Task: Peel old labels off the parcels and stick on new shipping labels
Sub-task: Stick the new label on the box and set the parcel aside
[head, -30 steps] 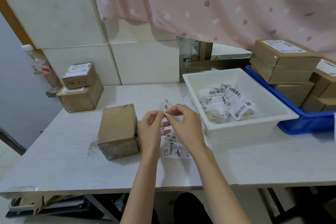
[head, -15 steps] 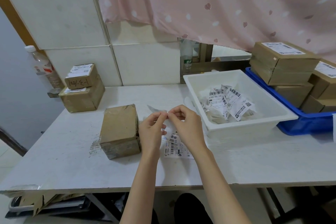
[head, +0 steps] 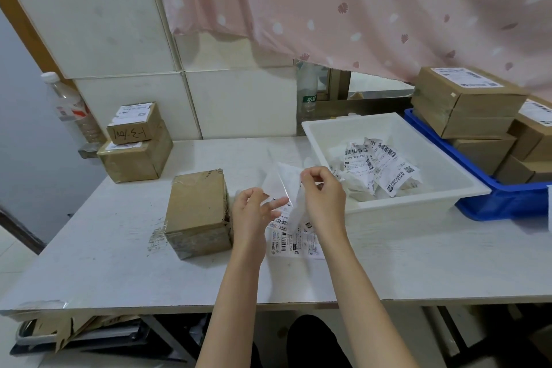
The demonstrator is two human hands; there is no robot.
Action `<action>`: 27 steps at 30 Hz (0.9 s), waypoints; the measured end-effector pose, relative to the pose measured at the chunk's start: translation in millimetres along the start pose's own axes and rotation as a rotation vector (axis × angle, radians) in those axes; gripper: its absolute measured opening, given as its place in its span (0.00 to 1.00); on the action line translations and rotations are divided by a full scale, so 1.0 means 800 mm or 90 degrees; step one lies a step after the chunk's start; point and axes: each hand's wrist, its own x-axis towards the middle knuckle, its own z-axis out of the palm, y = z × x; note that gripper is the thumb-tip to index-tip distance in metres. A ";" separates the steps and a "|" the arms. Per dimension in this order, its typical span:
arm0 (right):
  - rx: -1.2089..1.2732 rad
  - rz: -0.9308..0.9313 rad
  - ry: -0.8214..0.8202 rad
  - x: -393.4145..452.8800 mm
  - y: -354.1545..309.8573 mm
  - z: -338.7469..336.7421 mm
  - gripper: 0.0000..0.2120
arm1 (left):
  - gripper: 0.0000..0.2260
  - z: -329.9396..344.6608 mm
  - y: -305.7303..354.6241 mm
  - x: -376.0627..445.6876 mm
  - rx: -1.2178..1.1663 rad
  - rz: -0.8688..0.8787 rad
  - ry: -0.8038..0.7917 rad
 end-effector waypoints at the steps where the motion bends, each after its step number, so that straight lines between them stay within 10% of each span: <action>1: 0.011 0.013 0.011 0.001 0.000 -0.001 0.06 | 0.07 0.000 0.000 0.000 -0.023 0.006 -0.005; 27: 0.295 0.097 0.170 0.005 -0.031 -0.031 0.10 | 0.09 0.010 -0.017 0.028 0.283 0.029 -0.043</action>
